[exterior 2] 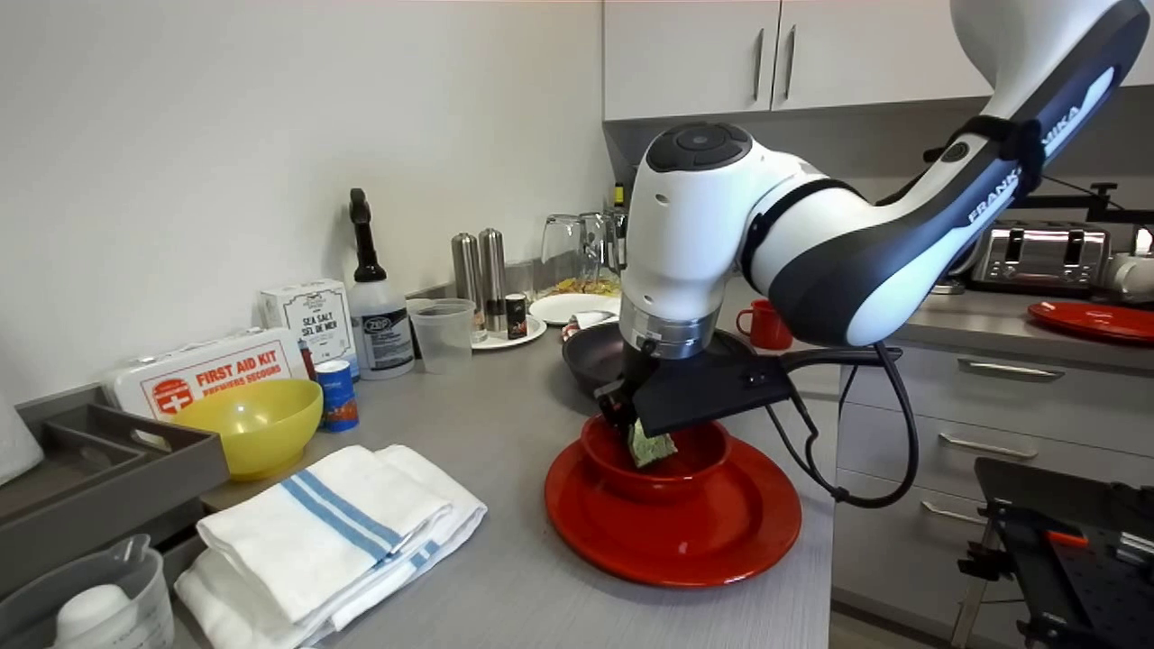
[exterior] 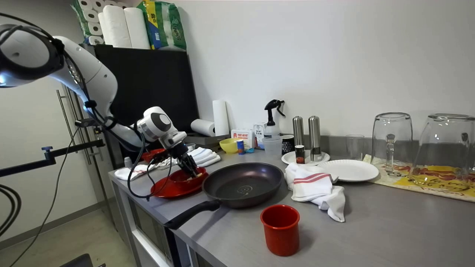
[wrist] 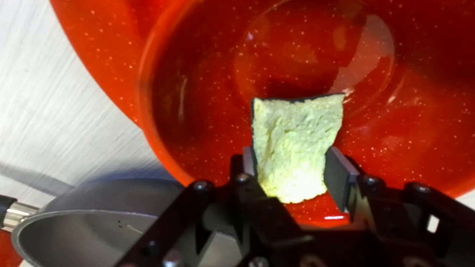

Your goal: Use the sponge to wipe the red bowl

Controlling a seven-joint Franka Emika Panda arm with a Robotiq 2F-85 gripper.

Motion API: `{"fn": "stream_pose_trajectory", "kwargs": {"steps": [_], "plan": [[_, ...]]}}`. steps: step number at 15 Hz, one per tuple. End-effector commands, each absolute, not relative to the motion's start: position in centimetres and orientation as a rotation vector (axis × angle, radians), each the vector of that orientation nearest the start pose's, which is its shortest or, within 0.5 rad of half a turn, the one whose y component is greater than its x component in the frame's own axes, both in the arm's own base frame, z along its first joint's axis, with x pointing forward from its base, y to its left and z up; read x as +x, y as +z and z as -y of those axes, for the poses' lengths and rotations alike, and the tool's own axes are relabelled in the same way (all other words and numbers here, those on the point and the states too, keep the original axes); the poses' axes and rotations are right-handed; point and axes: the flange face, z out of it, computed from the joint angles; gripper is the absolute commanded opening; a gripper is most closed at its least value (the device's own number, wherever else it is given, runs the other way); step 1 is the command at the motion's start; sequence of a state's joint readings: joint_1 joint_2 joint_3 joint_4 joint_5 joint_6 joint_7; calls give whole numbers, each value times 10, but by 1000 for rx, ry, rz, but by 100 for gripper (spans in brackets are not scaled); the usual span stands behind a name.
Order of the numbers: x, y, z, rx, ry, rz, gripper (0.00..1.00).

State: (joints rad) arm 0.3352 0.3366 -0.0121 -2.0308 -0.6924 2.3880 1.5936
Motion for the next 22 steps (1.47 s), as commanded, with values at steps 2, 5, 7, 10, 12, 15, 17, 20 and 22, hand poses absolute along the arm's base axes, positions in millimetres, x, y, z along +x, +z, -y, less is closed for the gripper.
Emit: {"fn": "stream_pose_trajectory", "kwargs": {"steps": [2, 5, 7, 10, 12, 15, 17, 20, 22], "plan": [[564, 290, -188, -3057, -804, -1251, 23], [562, 294, -190, -3040, -870, -1256, 23], [562, 297, -191, -3026, -911, -1257, 23], [560, 303, -193, -3007, -951, -1258, 23], [560, 305, -195, -2999, -964, -1258, 23], [559, 306, -196, -2994, -970, -1258, 23], [559, 304, -194, -3005, -953, -1259, 23], [557, 293, -187, -3047, -852, -1288, 23], [556, 288, -181, -3053, -812, -1317, 23]]}}
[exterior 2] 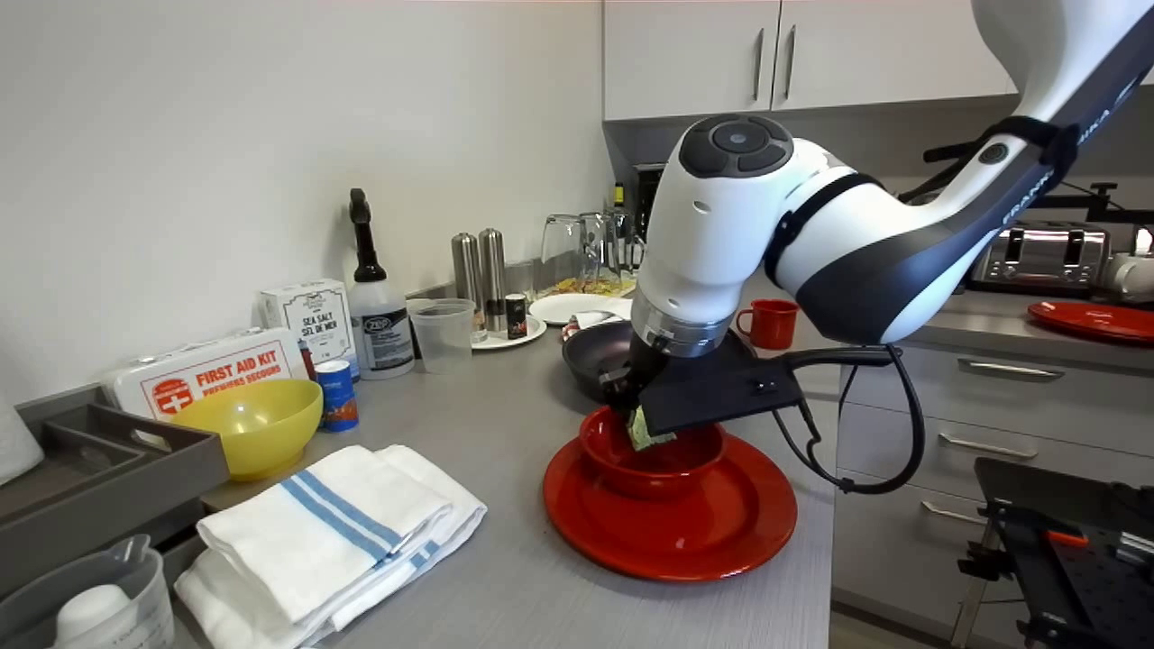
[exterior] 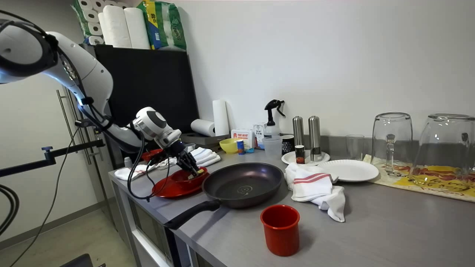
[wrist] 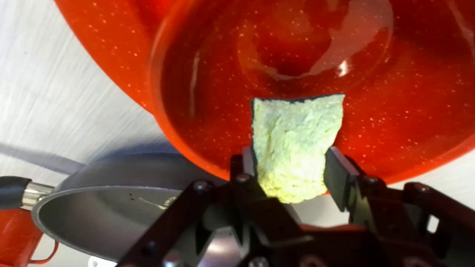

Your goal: Use the sponge to wipe the red bowl

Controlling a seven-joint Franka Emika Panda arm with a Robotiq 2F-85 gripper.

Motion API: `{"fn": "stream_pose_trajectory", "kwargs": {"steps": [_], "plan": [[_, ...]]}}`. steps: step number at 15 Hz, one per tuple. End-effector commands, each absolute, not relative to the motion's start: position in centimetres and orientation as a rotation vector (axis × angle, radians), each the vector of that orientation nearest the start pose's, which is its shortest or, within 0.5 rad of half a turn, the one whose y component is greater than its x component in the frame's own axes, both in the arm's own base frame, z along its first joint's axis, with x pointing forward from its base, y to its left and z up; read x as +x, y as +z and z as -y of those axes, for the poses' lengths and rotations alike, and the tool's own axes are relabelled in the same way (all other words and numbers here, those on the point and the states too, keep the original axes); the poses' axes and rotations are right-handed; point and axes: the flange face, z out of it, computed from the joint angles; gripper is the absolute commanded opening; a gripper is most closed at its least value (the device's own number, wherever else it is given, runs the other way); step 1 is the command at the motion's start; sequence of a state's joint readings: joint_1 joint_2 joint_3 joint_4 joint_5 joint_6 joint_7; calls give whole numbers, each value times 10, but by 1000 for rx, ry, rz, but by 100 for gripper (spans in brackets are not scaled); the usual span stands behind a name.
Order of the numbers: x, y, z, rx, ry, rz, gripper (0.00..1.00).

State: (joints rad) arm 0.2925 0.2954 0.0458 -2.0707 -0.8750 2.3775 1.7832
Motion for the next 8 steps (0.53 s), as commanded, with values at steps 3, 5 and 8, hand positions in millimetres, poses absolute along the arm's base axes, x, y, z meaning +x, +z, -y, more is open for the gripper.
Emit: {"fn": "stream_pose_trajectory", "kwargs": {"steps": [3, 5, 8], "plan": [[555, 284, -177, -3054, -769, -1347, 23], [554, 283, -177, -3055, -733, -1352, 23], [553, 282, -179, -3056, -637, -1354, 23]]}}
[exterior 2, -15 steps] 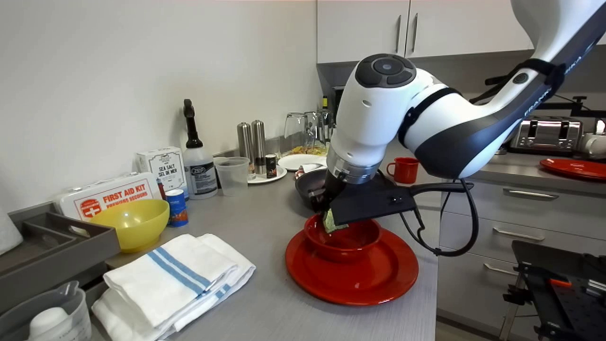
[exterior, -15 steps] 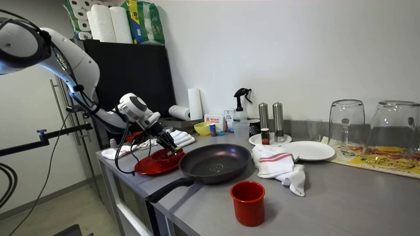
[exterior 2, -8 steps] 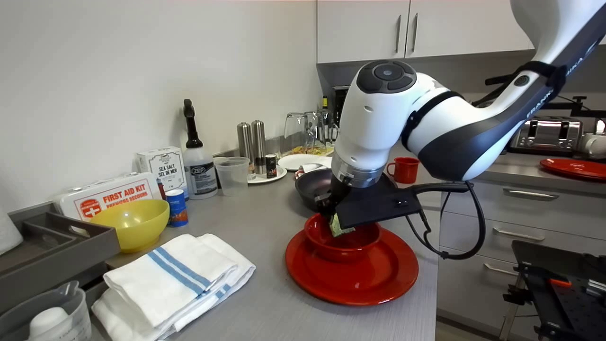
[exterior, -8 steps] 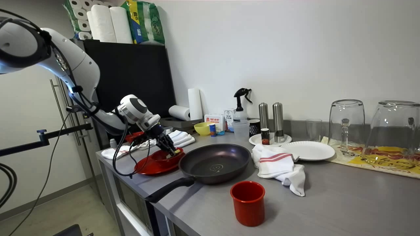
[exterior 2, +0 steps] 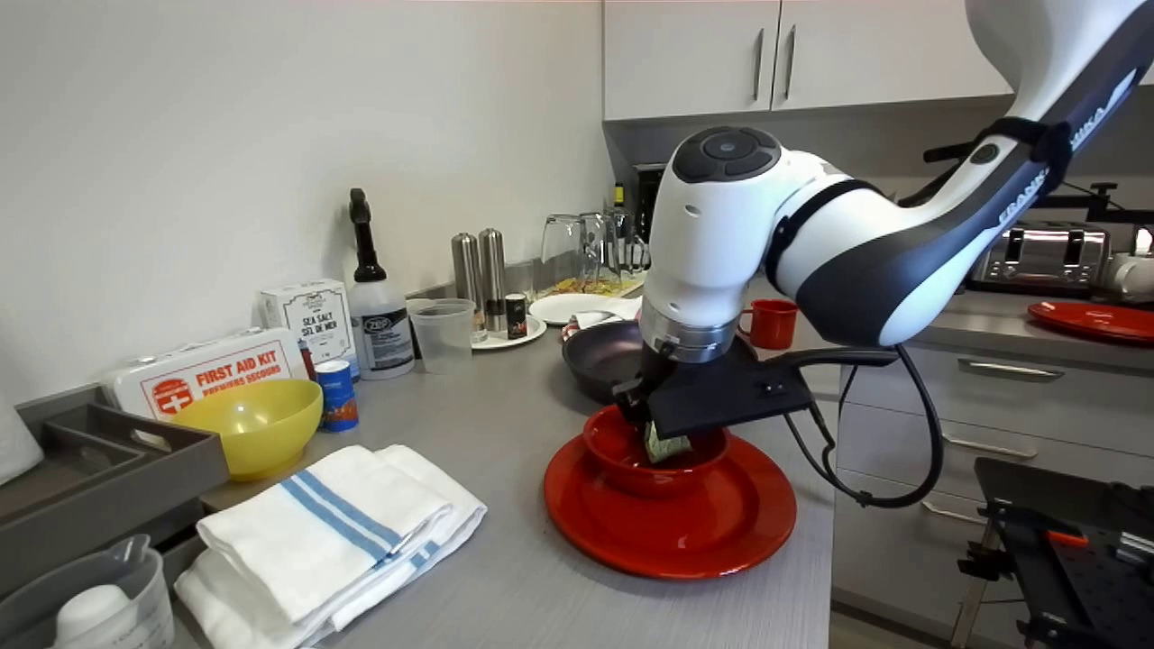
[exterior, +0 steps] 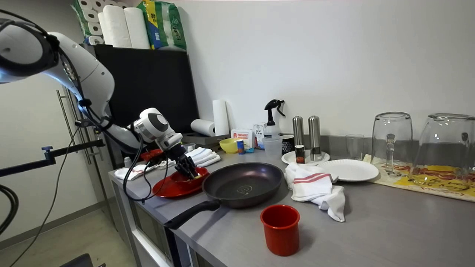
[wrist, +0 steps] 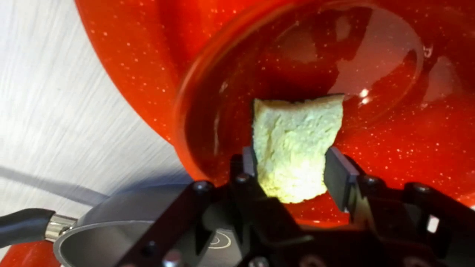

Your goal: Use the sponge to wipe the red bowl

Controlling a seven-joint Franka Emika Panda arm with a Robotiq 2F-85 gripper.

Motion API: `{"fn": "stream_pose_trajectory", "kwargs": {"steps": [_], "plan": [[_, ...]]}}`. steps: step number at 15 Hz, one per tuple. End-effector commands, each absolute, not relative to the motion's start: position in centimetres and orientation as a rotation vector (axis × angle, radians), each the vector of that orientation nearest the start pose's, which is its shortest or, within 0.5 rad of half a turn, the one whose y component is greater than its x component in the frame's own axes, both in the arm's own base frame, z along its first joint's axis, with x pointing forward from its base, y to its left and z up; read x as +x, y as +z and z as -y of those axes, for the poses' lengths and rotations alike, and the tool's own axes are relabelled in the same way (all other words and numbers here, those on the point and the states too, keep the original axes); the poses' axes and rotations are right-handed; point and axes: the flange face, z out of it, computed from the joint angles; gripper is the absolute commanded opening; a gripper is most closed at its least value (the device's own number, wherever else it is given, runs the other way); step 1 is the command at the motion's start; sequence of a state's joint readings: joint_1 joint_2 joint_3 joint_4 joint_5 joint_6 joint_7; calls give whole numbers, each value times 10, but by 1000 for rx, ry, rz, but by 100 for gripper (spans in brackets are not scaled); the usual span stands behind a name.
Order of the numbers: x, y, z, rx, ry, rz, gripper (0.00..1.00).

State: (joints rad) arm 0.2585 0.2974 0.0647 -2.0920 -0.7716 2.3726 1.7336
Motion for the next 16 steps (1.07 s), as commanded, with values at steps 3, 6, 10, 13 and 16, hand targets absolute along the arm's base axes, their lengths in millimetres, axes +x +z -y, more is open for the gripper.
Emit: {"fn": "stream_pose_trajectory", "kwargs": {"steps": [3, 6, 10, 13, 16], "plan": [[551, 281, -182, -3059, -451, -1330, 23], [551, 281, -184, -3057, -297, -1315, 23], [551, 283, -184, -3052, -163, -1311, 23], [551, 284, -184, -3049, -82, -1309, 23], [551, 285, -184, -3034, 20, -1305, 23]]}}
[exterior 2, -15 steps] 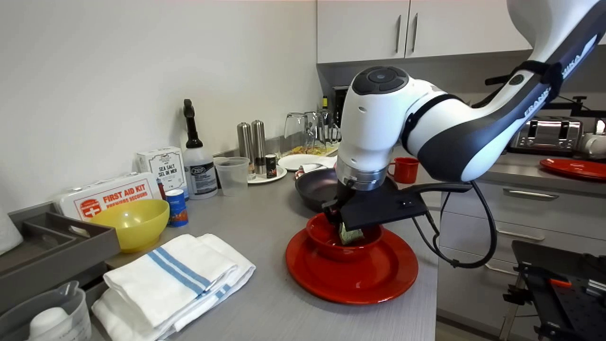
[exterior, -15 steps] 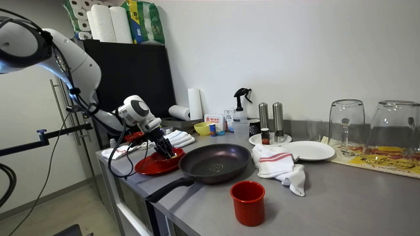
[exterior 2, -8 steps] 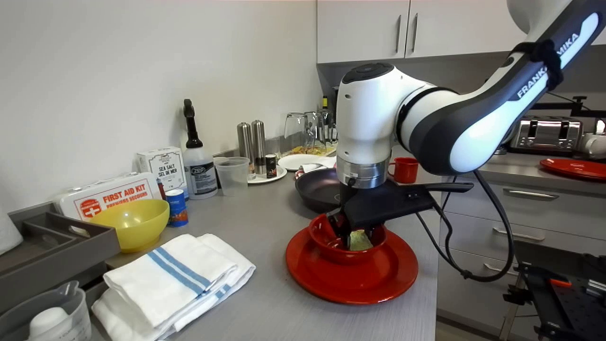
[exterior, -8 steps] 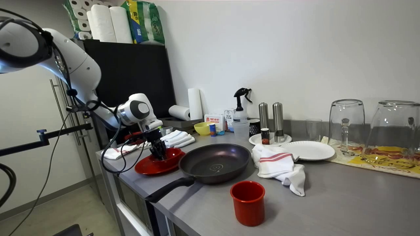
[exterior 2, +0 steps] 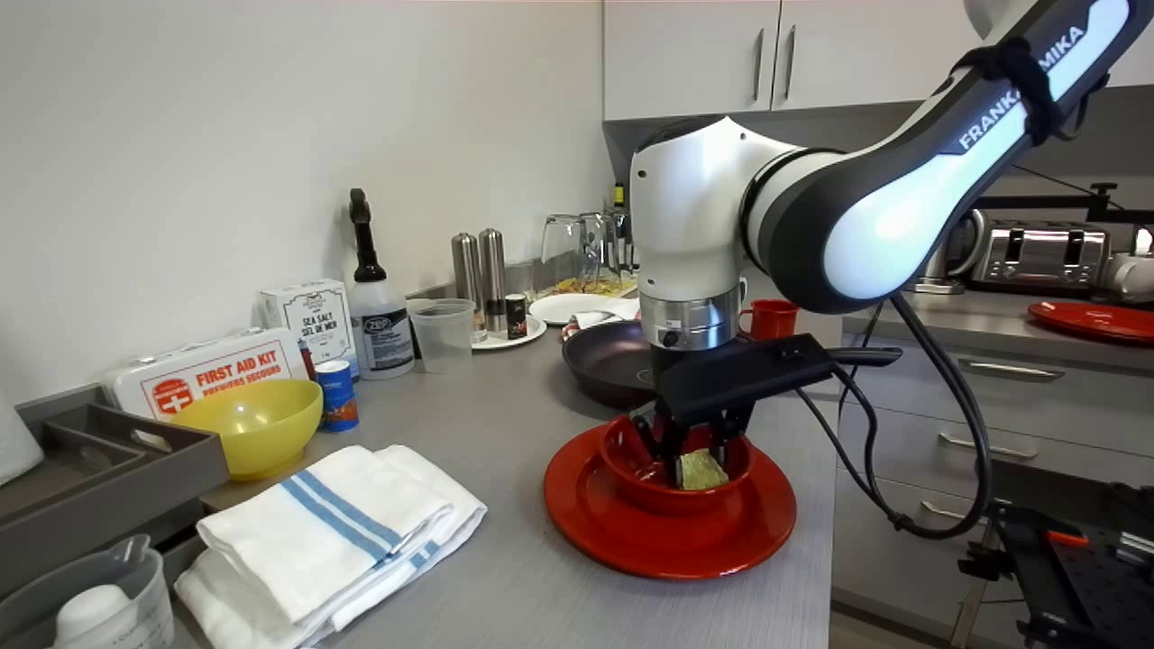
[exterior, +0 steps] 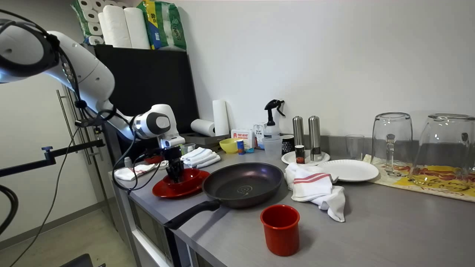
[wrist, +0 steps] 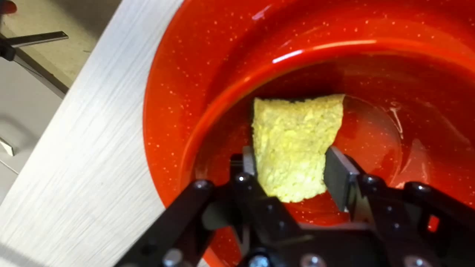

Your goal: Use the sponge to wipe the red bowl

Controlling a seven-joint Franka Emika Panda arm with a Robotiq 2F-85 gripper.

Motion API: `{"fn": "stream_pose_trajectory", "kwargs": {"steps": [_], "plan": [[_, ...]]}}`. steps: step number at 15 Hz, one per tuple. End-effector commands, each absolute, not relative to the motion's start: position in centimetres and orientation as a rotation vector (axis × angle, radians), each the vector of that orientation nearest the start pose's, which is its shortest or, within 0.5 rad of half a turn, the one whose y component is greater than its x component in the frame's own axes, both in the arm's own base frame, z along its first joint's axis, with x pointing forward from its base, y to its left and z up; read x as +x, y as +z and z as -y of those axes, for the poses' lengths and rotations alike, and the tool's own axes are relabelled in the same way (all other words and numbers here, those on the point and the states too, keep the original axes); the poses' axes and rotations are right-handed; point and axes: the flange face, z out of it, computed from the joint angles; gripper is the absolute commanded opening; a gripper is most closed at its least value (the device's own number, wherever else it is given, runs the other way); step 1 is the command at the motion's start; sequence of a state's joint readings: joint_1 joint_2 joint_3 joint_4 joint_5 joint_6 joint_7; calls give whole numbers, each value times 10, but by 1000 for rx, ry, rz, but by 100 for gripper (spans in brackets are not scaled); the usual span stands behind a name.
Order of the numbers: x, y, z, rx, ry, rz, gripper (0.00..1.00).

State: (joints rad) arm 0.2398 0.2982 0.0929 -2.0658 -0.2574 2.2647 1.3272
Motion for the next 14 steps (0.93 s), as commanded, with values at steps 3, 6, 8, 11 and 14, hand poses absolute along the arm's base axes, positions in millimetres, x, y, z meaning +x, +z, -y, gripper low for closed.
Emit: {"fn": "stream_pose_trajectory", "kwargs": {"steps": [3, 6, 8, 11, 14], "plan": [[552, 288, -186, -3004, 151, -1290, 23], [554, 294, -188, -2975, 228, -1284, 23], [556, 299, -189, -2959, 266, -1277, 23], [559, 308, -192, -2937, 303, -1260, 23], [562, 317, -195, -2912, 342, -1237, 23]]}}
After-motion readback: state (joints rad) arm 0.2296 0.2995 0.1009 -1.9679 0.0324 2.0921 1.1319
